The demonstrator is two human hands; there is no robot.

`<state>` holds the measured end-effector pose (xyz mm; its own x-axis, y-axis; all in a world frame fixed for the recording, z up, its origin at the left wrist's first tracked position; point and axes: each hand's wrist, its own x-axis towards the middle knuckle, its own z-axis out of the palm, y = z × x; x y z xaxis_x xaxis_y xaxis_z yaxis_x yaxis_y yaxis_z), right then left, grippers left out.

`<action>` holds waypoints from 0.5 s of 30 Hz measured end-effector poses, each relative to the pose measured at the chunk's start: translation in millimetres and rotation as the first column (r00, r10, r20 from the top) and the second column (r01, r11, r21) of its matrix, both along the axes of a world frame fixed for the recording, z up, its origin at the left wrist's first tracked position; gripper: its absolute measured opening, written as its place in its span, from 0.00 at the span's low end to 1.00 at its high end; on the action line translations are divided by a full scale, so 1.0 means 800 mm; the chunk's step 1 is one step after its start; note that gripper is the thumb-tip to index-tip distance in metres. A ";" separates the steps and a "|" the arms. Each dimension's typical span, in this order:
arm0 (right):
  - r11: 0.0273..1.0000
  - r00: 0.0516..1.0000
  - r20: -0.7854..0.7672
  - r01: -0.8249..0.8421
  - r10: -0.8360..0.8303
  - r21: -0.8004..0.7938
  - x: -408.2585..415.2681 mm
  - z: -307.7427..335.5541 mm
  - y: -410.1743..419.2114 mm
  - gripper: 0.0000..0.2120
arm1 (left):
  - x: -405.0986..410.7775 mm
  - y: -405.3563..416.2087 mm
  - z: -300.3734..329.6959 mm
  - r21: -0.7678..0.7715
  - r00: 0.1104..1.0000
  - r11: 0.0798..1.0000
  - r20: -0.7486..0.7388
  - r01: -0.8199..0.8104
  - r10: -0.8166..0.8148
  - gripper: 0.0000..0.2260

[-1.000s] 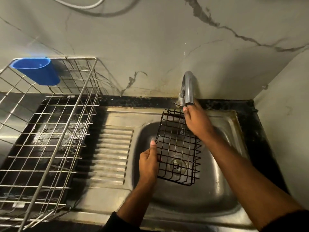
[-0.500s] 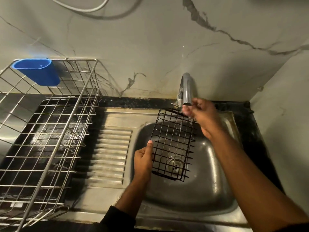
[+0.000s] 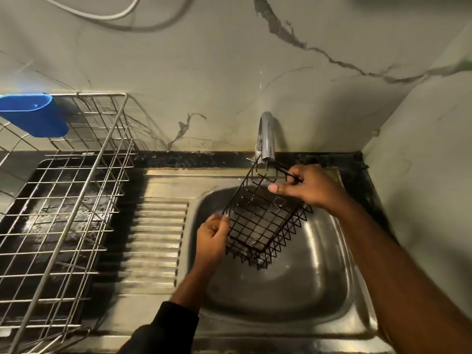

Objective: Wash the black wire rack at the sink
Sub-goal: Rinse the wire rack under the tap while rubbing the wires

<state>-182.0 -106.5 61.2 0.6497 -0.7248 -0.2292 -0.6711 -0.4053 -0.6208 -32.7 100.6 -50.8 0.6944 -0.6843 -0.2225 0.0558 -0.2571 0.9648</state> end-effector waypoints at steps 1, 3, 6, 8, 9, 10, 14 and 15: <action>0.999 1.000 -0.008 0.015 -0.016 -0.037 0.000 -0.002 0.006 0.34 | 0.007 -0.005 -0.003 0.044 1.000 0.999 0.014 -0.002 0.002 0.14; 0.988 0.996 -0.048 0.064 -0.072 -0.141 0.001 -0.006 0.024 0.33 | 0.020 -0.013 -0.010 0.114 0.999 0.992 -0.005 -0.052 0.053 0.22; 0.962 0.974 -0.002 0.223 -0.226 -0.161 -0.001 -0.017 0.049 0.33 | 0.027 -0.019 -0.018 0.181 0.996 0.979 0.025 -0.090 0.087 0.29; 0.938 0.937 0.038 0.346 -0.346 0.001 -0.006 -0.027 0.053 0.37 | 0.013 -0.018 -0.015 0.147 0.997 0.988 0.065 -0.038 0.029 0.17; 0.920 0.920 0.057 0.382 -0.387 0.089 -0.007 -0.028 0.054 0.36 | 0.002 -0.018 -0.010 0.120 0.996 0.993 0.094 -0.002 -0.009 0.12; 0.905 0.911 0.069 0.390 -0.406 0.172 -0.007 -0.029 0.053 0.32 | -0.007 -0.018 -0.007 0.102 0.992 0.994 0.121 0.032 -0.044 0.10; 0.840 0.898 0.162 0.302 -0.409 0.450 -0.013 -0.012 0.053 0.11 | -0.030 -0.025 0.006 0.062 0.969 0.991 0.211 0.117 -0.128 0.21; 0.826 0.895 0.175 0.284 -0.410 0.487 -0.015 -0.008 0.052 0.09 | -0.030 -0.028 0.009 0.051 0.964 0.991 0.228 0.127 -0.135 0.23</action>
<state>-194.4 -65.1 55.0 0.4549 -0.7765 -0.4360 -0.5020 0.1808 -0.8458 -56.5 78.3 -43.7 0.6343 -0.7675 -0.0925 -0.2038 -0.2814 0.9377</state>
